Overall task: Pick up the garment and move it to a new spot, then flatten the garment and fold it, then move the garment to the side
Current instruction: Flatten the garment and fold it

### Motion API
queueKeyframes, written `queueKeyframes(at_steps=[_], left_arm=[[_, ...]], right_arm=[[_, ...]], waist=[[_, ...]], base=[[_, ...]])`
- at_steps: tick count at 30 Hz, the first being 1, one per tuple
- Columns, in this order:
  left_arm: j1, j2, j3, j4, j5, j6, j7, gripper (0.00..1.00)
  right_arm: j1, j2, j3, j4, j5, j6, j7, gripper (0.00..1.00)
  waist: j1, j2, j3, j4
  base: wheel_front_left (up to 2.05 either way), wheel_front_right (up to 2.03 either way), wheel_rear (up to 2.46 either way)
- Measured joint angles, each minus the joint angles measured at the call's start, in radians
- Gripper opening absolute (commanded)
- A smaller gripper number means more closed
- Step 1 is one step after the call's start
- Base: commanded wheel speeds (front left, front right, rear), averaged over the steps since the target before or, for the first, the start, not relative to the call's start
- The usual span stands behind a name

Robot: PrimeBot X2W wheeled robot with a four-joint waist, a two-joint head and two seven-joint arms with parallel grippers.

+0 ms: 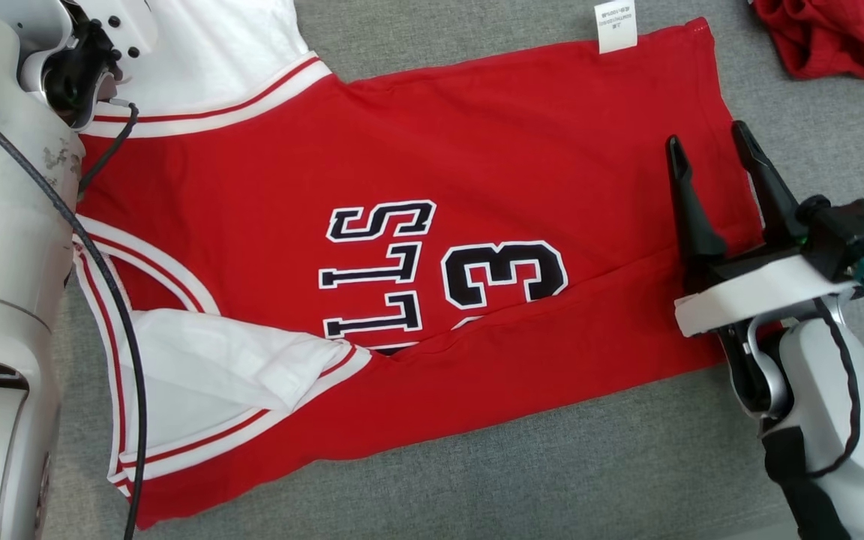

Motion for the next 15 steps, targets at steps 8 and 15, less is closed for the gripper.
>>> queueKeyframes(at_steps=[8,15], left_arm=[[0.015,0.004,-0.022,-0.02,-0.021,-0.004,0.01,0.0],[0.027,-0.002,-0.055,-0.044,-0.033,-0.004,0.021,0.0]], right_arm=[[-0.152,-0.082,0.077,0.106,0.148,0.0,0.179,1.0],[-0.293,-0.139,0.093,0.151,0.235,0.0,0.391,1.0]], waist=[[0.0,0.0,-0.017,0.008],[0.0,0.0,-0.021,0.015]], base=[[0.0,0.0,0.0],[0.0,0.0,0.0]])
